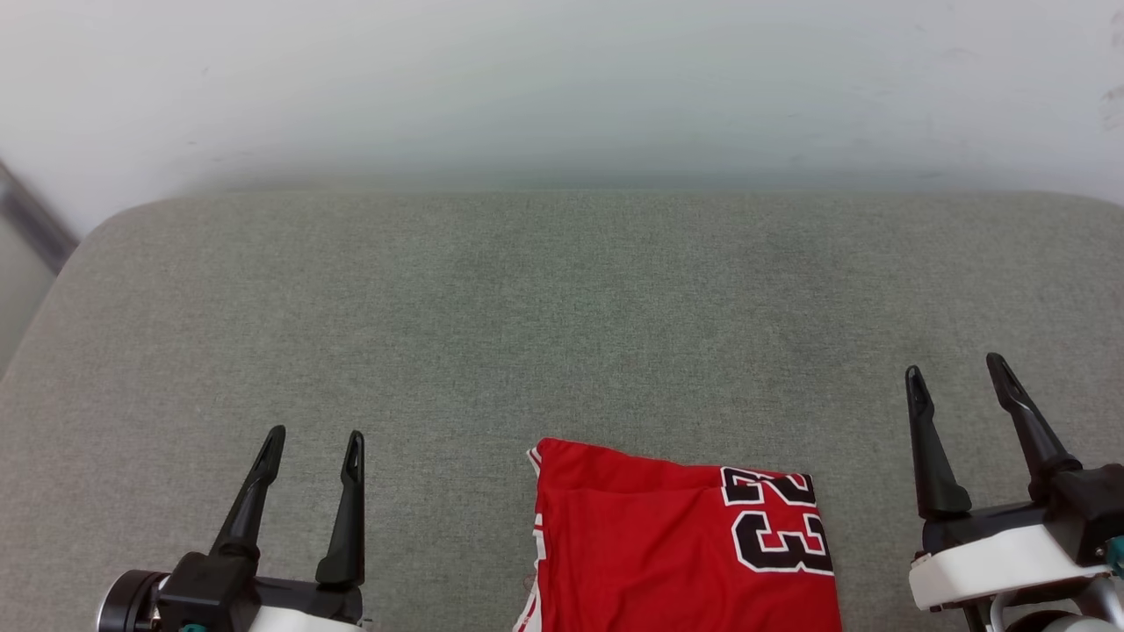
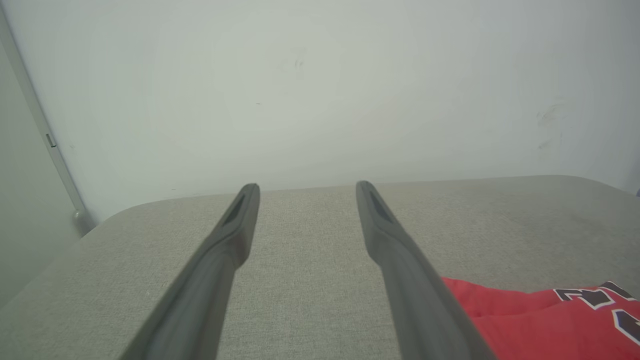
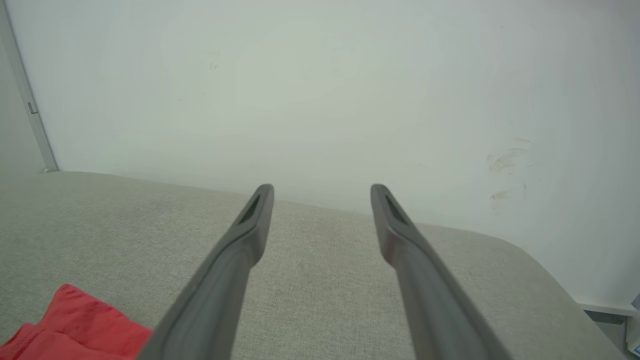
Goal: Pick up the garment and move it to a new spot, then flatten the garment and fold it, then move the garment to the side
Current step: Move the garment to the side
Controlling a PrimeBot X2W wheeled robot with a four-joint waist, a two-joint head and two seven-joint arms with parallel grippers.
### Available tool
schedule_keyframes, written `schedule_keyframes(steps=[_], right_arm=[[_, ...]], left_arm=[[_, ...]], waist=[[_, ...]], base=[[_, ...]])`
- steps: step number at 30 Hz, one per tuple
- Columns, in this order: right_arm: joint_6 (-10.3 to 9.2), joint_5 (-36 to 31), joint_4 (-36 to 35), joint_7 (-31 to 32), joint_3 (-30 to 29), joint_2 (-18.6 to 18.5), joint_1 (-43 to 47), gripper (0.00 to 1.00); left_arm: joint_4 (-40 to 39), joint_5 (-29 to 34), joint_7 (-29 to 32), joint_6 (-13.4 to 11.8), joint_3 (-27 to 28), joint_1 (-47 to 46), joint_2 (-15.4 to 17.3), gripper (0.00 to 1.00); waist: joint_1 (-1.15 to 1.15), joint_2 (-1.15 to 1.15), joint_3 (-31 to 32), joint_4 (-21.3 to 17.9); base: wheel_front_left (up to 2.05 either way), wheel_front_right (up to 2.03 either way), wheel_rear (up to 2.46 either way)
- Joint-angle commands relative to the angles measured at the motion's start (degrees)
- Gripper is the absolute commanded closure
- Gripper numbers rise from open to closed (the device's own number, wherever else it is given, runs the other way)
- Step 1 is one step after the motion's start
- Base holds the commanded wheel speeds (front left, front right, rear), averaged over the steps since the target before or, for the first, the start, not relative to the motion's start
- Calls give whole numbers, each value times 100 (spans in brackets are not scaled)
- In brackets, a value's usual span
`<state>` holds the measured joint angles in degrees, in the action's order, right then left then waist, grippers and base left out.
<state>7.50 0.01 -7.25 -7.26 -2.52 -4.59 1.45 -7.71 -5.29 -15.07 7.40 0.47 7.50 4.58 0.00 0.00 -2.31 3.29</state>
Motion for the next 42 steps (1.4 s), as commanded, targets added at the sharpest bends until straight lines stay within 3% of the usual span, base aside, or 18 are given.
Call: schedule_keyframes(steps=[1, 13, 17, 25, 29, 35, 42], right_arm=[[-3, -6, -8, -7, 20, 32, 57, 0], [-3, 89, -41, 437, 21, -2, 99, 0], [-4, 326, -107, 1435, 179, -145, 230, 0], [-2, 1081, -649, 4403, 372, -355, 506, 0], [-2, 1129, -781, 5289, 385, -368, 525, 0], [-2, 1193, -487, 5710, 336, -160, 325, 0], [-2, 1116, 152, 5730, 261, 0, 192, 0]], left_arm=[[-32, 24, -11, 4, -1, 4, -17, 0], [-51, 58, -11, 4, -69, -7, -1, 0], [-46, 61, -11, 4, -71, -36, 2, 0], [38, 49, -11, 4, -135, -171, 6, 0], [70, 45, -11, 5, -207, -268, 6, 0], [117, 23, -11, 5, -300, -442, 22, 0], [168, 14, -11, 5, -383, -578, 31, 0]], waist=[[0, 0, -6, -5], [0, 0, -83, -8], [0, 0, -146, -4], [0, 0, -354, 83], [0, 0, -508, 196], [0, 0, -729, 440], [0, 0, -904, 715]], base=[[0, 0, 0], [0, 0, 0], [0, 0, 0], [0, 0, 0], [0, 0, 0], [0, 0, 0], [0, 0, 0]])
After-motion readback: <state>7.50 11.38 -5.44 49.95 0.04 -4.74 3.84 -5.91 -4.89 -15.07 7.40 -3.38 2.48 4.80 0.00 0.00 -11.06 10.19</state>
